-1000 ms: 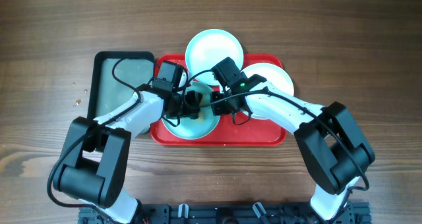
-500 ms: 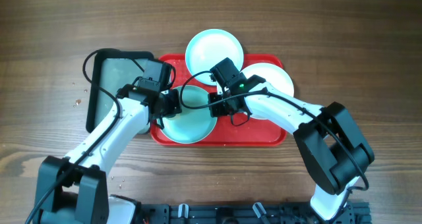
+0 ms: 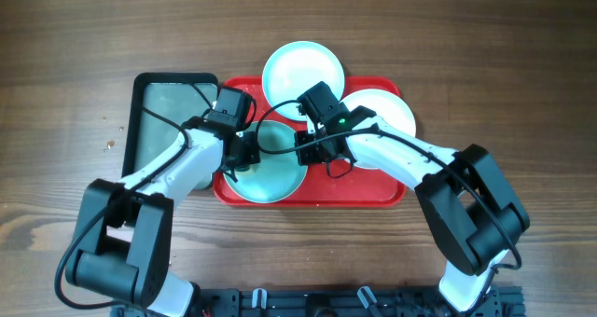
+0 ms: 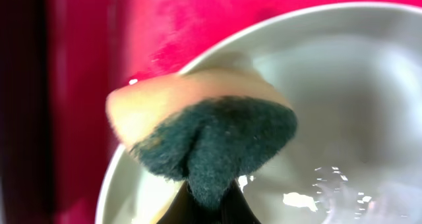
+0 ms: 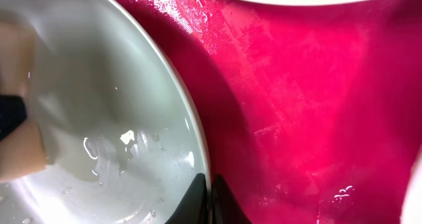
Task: Clean dirty plates on tray and stack at the side
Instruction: 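Scrub the teal plate with the sponge in the left gripper, then move the sponge back over the black tray with the left gripper, then lift the teal plate with the right gripper over the black tray, then carry the teal plate right and set it on the table, then grip the upper teal plate rim with the right gripper, drag it down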
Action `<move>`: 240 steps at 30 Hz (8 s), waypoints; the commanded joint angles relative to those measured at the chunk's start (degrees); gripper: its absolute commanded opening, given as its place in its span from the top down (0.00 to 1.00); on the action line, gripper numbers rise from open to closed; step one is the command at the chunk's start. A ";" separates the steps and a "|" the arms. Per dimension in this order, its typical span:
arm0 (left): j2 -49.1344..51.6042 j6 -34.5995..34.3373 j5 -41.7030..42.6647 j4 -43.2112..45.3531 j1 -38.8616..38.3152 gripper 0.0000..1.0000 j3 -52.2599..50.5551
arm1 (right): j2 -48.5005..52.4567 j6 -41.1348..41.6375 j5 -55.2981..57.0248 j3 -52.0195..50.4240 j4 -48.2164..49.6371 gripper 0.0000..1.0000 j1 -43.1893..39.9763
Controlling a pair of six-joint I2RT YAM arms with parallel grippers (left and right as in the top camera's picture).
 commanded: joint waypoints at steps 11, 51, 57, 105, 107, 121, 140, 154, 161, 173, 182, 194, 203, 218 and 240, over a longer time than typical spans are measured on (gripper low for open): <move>3.39 0.72 9.35 3.17 -4.22 0.96 -0.87 | 0.98 -1.22 -1.55 -0.26 0.13 0.96 0.57; -3.39 15.50 -11.06 -1.73 18.93 0.96 2.51 | 0.98 -1.70 -1.55 -0.26 0.09 0.96 0.57; -0.55 15.47 -11.06 -1.60 21.92 0.93 2.51 | 0.98 -2.29 -1.55 -0.26 0.09 0.96 0.57; -32.15 13.55 -10.84 -2.25 23.17 0.00 7.72 | 4.87 6.21 26.49 13.53 31.10 0.96 13.86; -32.15 13.55 -10.84 -2.25 23.17 0.00 7.72 | 5.73 0.55 29.27 13.53 36.20 0.96 14.84; -32.15 13.57 -10.84 -2.25 23.17 0.00 7.72 | 6.03 -50.97 34.73 13.53 60.52 0.95 16.74; -32.15 13.55 -10.84 -2.27 23.17 0.00 7.72 | 6.03 -39.56 36.72 13.53 65.99 0.96 17.09; -32.15 13.55 -10.84 -2.27 23.17 0.00 7.72 | -4.13 -2.34 -0.04 13.53 25.16 0.94 1.44; -32.15 13.55 -10.84 -2.27 23.17 0.00 7.72 | -19.23 -11.26 -1.73 13.53 -3.58 0.96 -17.53; -32.15 13.55 -10.84 -2.27 23.19 0.00 7.72 | -19.30 -7.96 13.73 12.55 -21.49 0.96 -51.21; -32.15 13.55 -10.84 -2.27 23.17 0.00 7.72 | -0.83 -7.21 18.82 12.50 -19.50 0.96 -54.31; -32.15 13.55 -10.84 -2.27 23.17 0.00 7.72 | 4.31 -17.75 15.43 12.50 -20.26 0.96 -54.10; -32.15 13.55 -10.84 -2.27 23.17 0.00 7.72 | 4.28 -20.59 13.57 15.63 -24.50 0.44 -54.07; -32.15 13.55 -10.84 -2.29 23.17 0.00 7.72 | 4.22 -23.63 -2.10 29.33 -20.33 0.39 -25.64; -32.15 13.55 -10.84 -2.29 23.17 0.00 7.72 | 15.74 -21.59 4.66 25.77 -1.84 0.96 -14.69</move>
